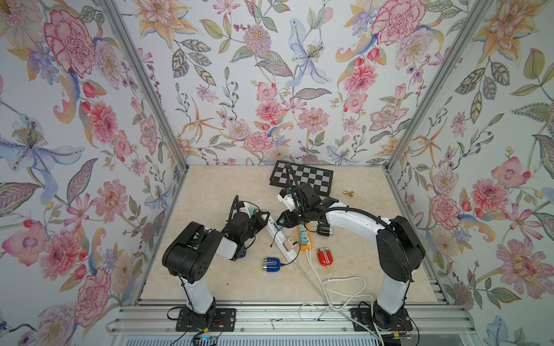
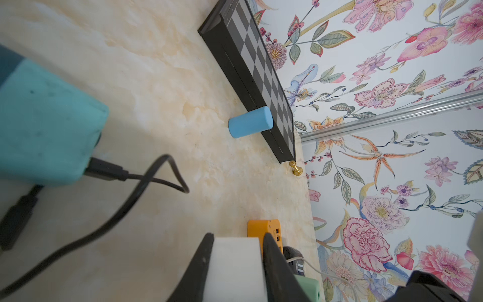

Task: Unplug the electric shaver
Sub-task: Remove the plug from the socket, then place the socket at the center of the board.

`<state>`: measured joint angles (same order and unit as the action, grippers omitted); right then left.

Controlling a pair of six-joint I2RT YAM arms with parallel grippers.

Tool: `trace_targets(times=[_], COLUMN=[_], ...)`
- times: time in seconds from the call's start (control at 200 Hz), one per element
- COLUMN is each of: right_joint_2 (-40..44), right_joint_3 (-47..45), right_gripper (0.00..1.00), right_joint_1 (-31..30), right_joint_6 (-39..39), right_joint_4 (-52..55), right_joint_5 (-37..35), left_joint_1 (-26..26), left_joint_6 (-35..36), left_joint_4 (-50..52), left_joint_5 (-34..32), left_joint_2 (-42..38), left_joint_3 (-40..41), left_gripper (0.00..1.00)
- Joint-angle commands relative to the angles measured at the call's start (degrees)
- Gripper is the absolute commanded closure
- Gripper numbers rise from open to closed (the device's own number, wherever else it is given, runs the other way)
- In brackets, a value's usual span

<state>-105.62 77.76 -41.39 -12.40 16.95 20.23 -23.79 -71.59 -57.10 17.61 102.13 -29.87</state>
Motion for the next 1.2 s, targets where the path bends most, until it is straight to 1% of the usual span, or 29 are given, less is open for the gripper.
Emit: trace_targets(times=[0.0,0.06,0.16,0.44,0.645,0.665,0.71,0.781,0.826,0.956,1.146,1.191], right_joint_2=[3.85,3.2,2.89,6.61,9.56,9.64,9.99,10.49,10.73,11.09,12.02,12.34], right_joint_3=[2.67,3.66,3.2,1.59,-1.35,-1.66,-2.29,-3.24,-3.77,-4.54,-5.45,-5.8], right_gripper=[1.0,1.0,1.0,1.0,1.0,1.0,1.0,1.0,1.0,1.0,1.0,1.0], right_joint_1=[-5.24,-6.65,-7.35,-8.08,-9.02,-9.09,-9.28,-9.54,-9.61,-10.12,-11.17,-11.37], right_joint_6=[4.71,5.02,4.84,9.33,11.24,11.19,10.96,10.48,10.21,9.51,9.42,9.33], right_joint_4=[-2.73,-1.75,-1.66,0.4,0.64,0.67,0.65,0.64,0.63,0.66,0.65,0.63], right_joint_5=[-10.33,-11.84,-13.31,-18.95,-19.53,-19.49,-19.55,-19.73,-20.05,-20.71,-21.89,-22.14], left_joint_1=[-0.04,-0.04,-0.08,-0.03,-0.03,-0.04,-0.03,-0.04,-0.03,0.02,-0.05,-0.03], left_joint_6=[5.07,4.92,5.32,7.02,10.01,10.21,10.58,11.0,11.44,12.72,13.84,14.14], left_joint_4=[2.35,2.25,2.66,4.46,9.15,9.33,9.78,10.51,11.58,13.92,15.7,16.25], left_joint_5=[-1.46,-1.18,-1.34,-0.38,-0.47,-0.42,-0.53,-0.71,-0.88,-1.34,-2.38,-2.99], left_joint_2=[1.97,2.42,3.31,8.16,10.29,10.42,10.55,10.55,10.54,11.06,10.52,10.04], left_joint_3=[1.27,0.68,-0.5,-6.04,-9.1,-9.3,-9.46,-9.64,-9.81,-10.43,-9.88,-9.62], left_gripper=[1.0,1.0,1.0,1.0,1.0,0.98,0.92,0.88,0.85,0.81,0.67,0.63])
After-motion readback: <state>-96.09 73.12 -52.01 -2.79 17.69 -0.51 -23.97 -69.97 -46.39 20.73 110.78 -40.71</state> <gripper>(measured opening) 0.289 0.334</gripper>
